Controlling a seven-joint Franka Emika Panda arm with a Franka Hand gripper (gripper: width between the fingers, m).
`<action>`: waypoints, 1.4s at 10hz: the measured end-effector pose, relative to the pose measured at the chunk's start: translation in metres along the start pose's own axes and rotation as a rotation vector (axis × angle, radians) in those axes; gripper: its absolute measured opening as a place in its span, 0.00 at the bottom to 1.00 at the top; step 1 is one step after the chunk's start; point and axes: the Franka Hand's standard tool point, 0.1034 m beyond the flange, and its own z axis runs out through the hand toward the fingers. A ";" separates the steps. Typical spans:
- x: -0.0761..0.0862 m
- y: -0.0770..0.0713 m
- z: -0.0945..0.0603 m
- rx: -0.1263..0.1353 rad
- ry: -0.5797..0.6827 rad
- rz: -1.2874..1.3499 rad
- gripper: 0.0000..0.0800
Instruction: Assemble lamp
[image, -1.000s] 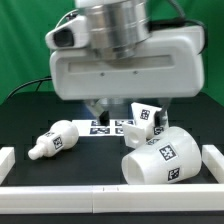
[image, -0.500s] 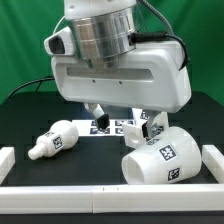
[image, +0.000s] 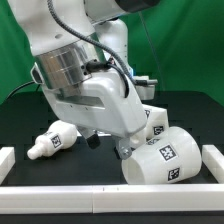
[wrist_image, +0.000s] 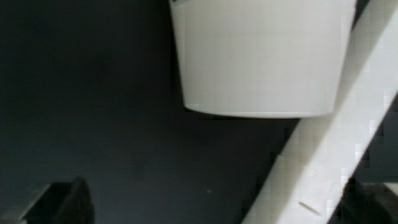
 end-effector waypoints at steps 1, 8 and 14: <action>0.000 0.000 0.000 0.000 0.001 -0.003 0.87; 0.020 0.026 0.014 -0.039 -0.142 0.011 0.87; 0.006 0.024 0.026 -0.119 -0.150 -0.092 0.87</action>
Offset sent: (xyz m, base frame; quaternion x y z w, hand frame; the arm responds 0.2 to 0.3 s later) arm 0.0000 0.0000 0.0000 0.0000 0.0000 0.0000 1.0000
